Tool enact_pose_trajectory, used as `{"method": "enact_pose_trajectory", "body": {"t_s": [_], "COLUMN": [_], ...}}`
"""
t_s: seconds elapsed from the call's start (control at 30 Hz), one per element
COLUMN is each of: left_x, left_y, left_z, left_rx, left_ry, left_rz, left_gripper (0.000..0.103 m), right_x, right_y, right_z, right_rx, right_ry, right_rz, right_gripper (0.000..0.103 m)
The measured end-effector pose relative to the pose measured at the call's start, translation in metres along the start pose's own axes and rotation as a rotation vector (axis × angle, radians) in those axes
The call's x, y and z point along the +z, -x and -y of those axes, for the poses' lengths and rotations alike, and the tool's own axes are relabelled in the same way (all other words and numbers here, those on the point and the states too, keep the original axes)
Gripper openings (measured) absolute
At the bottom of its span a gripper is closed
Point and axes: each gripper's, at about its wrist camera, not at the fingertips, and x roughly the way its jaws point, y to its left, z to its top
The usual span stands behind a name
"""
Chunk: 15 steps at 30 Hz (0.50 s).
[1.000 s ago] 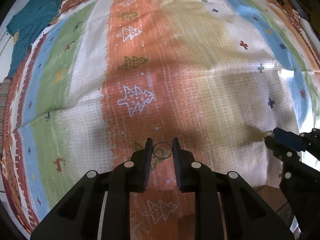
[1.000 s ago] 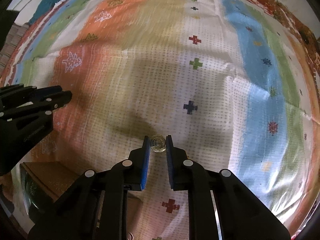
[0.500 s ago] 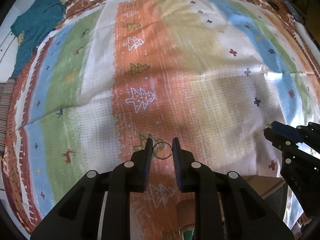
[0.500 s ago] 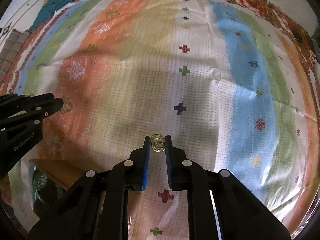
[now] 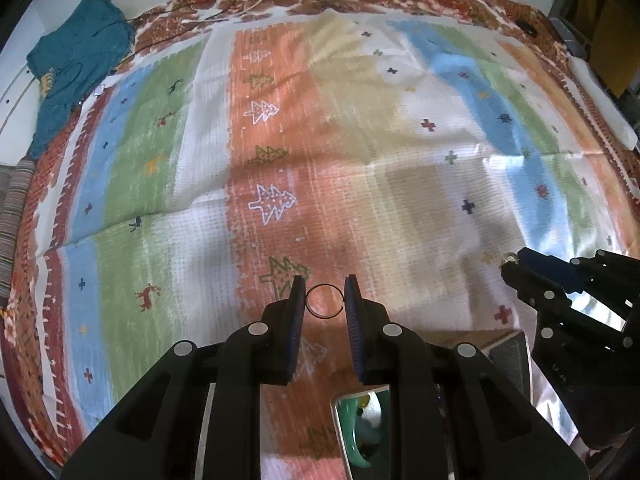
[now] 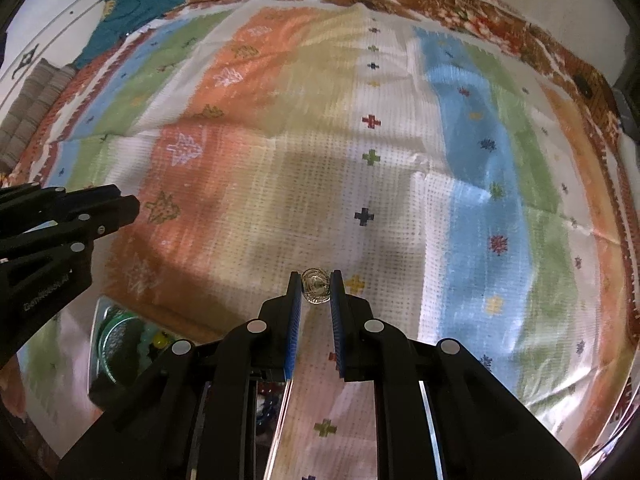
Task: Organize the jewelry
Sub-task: 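Carry the ring and charm in both grippers over the tin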
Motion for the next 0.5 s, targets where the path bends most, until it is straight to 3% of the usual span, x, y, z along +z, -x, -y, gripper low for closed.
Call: {"method": "enact_pose_trajectory", "body": {"t_s": [0.5], "left_x": [-0.02], "left_y": [0.033], "left_z": [0.007], "left_rx": [-0.038], "left_ry": [-0.012], "left_rz": [0.046], "left_gripper": [0.019], "right_x": [-0.015], "right_y": [0.023], "right_z": [-0.009], "right_rx": [0.002], "right_ry": [0.017], "right_rz": [0.033], "right_gripper": [0.015]}}
